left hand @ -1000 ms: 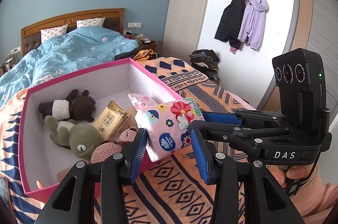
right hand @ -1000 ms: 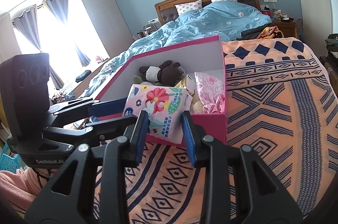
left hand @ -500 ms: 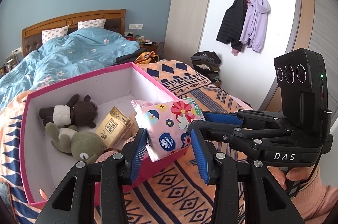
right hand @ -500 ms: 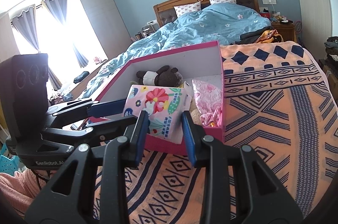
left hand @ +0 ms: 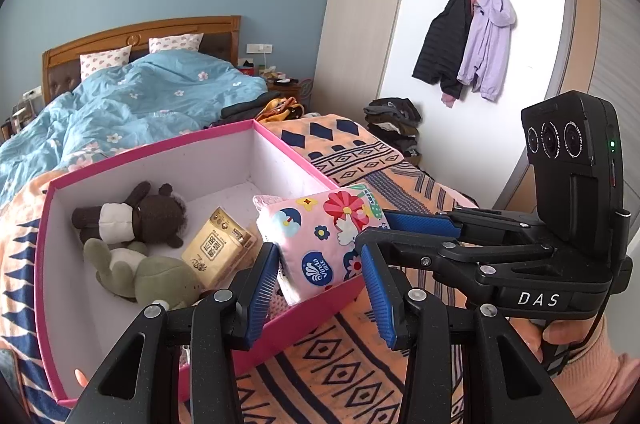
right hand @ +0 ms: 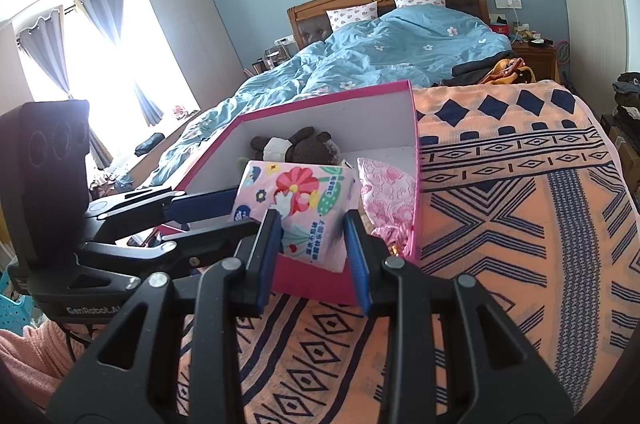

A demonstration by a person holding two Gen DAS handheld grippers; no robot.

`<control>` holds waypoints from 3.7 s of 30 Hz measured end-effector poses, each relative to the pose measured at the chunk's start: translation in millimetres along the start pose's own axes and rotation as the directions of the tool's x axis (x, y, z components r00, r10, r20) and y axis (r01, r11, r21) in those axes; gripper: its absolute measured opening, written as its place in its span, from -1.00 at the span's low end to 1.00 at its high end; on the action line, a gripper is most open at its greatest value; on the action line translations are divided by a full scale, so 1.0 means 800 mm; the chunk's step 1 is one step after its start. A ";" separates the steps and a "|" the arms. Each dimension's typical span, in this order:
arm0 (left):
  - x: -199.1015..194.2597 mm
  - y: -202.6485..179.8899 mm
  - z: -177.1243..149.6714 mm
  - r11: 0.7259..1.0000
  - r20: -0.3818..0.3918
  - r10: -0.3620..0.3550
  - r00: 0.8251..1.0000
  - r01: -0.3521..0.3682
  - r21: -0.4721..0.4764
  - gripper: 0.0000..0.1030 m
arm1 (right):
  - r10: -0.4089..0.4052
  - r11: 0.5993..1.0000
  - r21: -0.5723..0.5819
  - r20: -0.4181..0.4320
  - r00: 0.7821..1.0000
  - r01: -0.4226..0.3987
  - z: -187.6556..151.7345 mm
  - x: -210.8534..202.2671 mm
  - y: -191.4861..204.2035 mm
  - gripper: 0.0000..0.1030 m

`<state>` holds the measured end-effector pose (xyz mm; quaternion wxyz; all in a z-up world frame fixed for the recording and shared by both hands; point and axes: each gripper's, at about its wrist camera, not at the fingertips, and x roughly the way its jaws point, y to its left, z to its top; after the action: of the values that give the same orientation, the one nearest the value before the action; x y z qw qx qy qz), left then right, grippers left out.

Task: Organize objects
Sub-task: 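Lower the floral tissue pack with the right gripper into the box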

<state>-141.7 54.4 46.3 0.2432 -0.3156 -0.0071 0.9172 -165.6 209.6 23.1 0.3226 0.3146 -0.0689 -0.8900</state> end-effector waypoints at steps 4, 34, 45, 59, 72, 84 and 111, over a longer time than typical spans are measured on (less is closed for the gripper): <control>0.005 0.004 0.002 1.000 -0.004 0.004 1.000 -0.004 -0.003 -0.17 | -0.004 1.000 0.002 -0.002 1.000 0.004 0.002 0.005 -0.003 -0.30; 0.026 0.021 0.005 0.999 -0.030 0.005 1.000 -0.006 -0.044 -0.17 | -0.035 0.999 0.008 -0.036 0.999 0.035 0.007 0.026 -0.010 -0.31; 0.029 0.028 0.004 0.998 -0.037 0.004 0.999 -0.007 -0.061 -0.17 | -0.044 0.999 0.003 -0.045 0.998 0.044 0.008 0.032 -0.006 -0.32; 0.032 0.034 0.003 0.997 -0.045 0.004 0.999 -0.008 -0.079 -0.17 | -0.046 0.999 0.001 -0.054 0.997 0.046 0.010 0.040 -0.007 -0.32; 0.036 0.041 0.002 0.995 -0.057 0.002 0.998 -0.007 -0.097 -0.17 | -0.048 0.999 -0.006 -0.067 0.997 0.048 0.010 0.047 -0.006 -0.32; 0.040 0.050 0.000 0.994 -0.070 -0.002 0.998 -0.006 -0.113 -0.17 | -0.054 0.998 -0.011 -0.085 0.995 0.054 0.011 0.056 -0.006 -0.32; 0.048 0.060 -0.005 0.990 -0.091 0.004 0.996 -0.017 -0.137 -0.17 | -0.073 0.997 -0.026 -0.119 0.990 0.071 0.011 0.072 -0.003 -0.33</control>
<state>-186.5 29.0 13.0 0.2162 -0.3730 -0.0576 0.9005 -206.3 175.4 -0.6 0.2971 0.3661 -0.0286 -0.8814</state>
